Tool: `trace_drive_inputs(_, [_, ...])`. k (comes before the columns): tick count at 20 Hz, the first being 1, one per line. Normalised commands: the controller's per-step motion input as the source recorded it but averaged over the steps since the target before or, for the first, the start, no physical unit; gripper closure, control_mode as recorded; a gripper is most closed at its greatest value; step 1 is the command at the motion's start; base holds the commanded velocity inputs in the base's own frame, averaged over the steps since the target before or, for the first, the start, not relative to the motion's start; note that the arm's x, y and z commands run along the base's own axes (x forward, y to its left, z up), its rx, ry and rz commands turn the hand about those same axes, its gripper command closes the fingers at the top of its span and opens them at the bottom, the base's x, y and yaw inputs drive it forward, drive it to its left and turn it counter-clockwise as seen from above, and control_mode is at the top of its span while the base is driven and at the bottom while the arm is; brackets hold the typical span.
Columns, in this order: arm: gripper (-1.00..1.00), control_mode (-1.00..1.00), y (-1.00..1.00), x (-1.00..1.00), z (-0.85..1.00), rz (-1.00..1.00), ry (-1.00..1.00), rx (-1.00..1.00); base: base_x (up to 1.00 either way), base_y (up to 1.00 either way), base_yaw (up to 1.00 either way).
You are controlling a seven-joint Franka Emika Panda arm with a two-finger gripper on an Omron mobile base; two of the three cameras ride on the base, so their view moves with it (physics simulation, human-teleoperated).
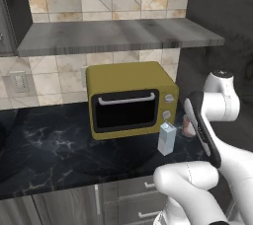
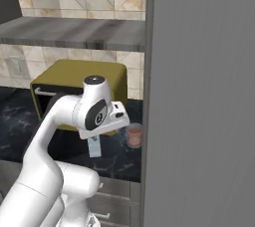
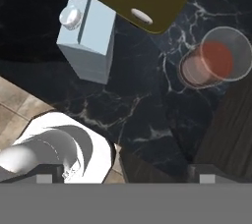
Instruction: Place the microwavable item in the microwave. Then, close the microwave door and press the start button.
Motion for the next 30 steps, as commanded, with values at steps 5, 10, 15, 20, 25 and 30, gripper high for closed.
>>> trace_drive_inputs(5, [-1.00,-1.00,-0.01,0.12,0.00,0.00,0.00,-0.06,0.00,0.00,0.00])
trace_drive_inputs(10, [-1.00,-1.00,-0.04,0.14,0.00,0.00,0.01,-0.02,0.00,0.00,0.00])
trace_drive_inputs(15, [-1.00,-1.00,-0.26,0.12,-0.04,0.01,0.04,0.00,0.00,0.00,0.00])
trace_drive_inputs(20, [-1.00,-1.00,-0.35,0.22,-0.18,0.02,0.05,0.01,0.00,0.00,0.00])
trace_drive_inputs(25, [-1.00,-1.00,-0.12,0.37,-0.18,0.01,0.08,0.00,0.00,0.00,0.00])
trace_drive_inputs(30, [-1.00,-1.00,0.01,0.46,-0.21,0.01,0.06,0.00,0.00,0.00,0.00])
